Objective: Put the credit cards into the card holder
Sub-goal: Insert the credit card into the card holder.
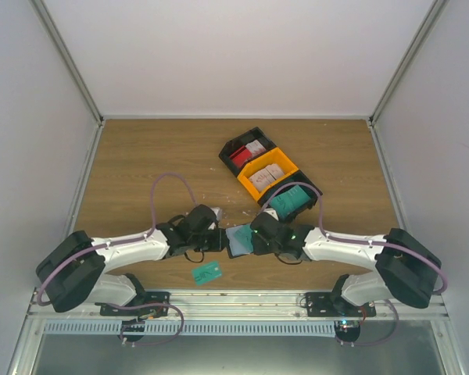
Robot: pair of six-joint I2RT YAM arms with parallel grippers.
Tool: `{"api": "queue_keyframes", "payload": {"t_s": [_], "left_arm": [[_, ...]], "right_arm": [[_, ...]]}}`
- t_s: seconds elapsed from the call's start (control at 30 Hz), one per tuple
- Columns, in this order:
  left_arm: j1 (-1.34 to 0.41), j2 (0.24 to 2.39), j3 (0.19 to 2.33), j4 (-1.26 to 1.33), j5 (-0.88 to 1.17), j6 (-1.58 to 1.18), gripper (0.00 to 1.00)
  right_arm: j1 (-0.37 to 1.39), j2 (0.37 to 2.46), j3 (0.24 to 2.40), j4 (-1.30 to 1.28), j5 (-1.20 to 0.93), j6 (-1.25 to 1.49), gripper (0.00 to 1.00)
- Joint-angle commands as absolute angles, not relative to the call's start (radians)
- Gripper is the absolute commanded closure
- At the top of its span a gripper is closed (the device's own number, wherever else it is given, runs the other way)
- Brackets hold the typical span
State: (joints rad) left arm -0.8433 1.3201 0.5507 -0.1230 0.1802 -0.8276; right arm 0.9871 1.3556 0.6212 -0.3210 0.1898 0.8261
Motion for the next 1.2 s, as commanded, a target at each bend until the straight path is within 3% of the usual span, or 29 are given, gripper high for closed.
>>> {"api": "queue_keyframes", "payload": {"t_s": [0.0, 0.2, 0.43, 0.63, 0.93, 1.17], "left_arm": [[-0.851, 1.303, 0.533, -0.004, 0.245, -0.824, 0.89], [-0.871, 1.395, 0.56, -0.003, 0.259, -0.825, 0.89], [-0.889, 1.485, 0.561, -0.007, 0.246, -0.849, 0.93], [-0.904, 1.513, 0.573, -0.047, 0.204, -0.87, 0.95], [-0.92, 1.516, 0.587, -0.094, 0.167, -0.876, 0.97], [-0.925, 1.449, 0.599, -0.152, 0.136, -0.867, 0.97]], "right_arm": [[0.956, 1.362, 0.592, -0.308, 0.175, 0.864, 0.51], [0.937, 1.389, 0.574, -0.277, 0.144, 0.854, 0.54], [0.934, 1.387, 0.56, -0.245, 0.07, 0.849, 0.67], [0.934, 1.359, 0.537, -0.231, -0.007, 0.86, 0.72], [0.934, 1.338, 0.499, -0.153, -0.071, 0.915, 0.75], [0.934, 1.299, 0.497, -0.179, -0.019, 0.934, 0.68]]}}
